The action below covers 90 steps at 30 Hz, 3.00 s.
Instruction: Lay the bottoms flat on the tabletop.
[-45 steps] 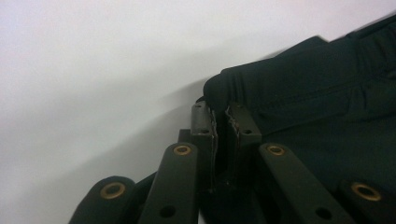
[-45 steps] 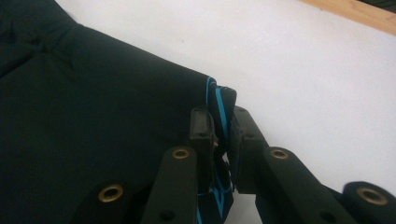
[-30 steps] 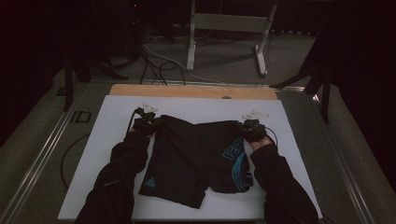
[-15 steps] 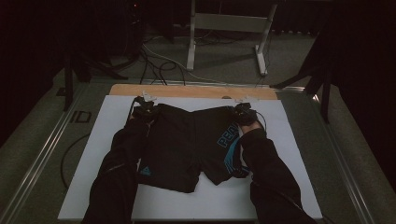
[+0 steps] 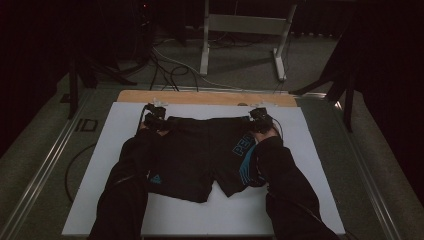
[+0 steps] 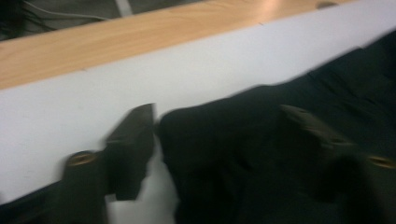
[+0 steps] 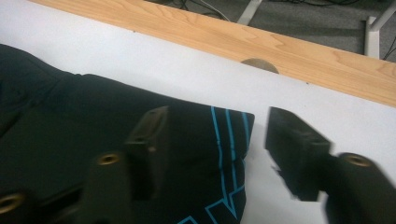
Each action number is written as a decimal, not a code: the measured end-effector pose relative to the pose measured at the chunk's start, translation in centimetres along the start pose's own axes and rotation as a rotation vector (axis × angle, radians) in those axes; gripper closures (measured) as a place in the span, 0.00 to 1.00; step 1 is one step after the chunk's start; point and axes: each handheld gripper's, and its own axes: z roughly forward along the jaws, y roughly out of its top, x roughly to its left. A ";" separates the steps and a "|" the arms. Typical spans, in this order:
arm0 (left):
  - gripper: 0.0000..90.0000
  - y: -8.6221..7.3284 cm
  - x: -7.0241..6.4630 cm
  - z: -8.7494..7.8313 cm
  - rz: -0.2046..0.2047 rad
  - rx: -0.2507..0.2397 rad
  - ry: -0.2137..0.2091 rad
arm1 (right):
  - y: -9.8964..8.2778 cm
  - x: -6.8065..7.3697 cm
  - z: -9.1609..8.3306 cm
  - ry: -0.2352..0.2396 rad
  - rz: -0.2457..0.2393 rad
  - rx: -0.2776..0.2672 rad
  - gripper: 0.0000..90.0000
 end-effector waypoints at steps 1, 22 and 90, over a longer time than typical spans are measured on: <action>0.21 0.0 -0.1 -0.1 0.006 0.004 -0.014 | 0.0 0.0 0.0 0.011 0.008 0.014 0.33; 0.04 -0.2 -1.7 -5.3 0.058 -0.063 -0.190 | 0.0 1.2 -3.0 0.138 -0.040 0.010 0.10; 0.83 -9.2 -22.7 -4.3 0.667 0.155 -0.518 | -12.8 1.2 -17.4 0.215 -0.088 -0.141 0.11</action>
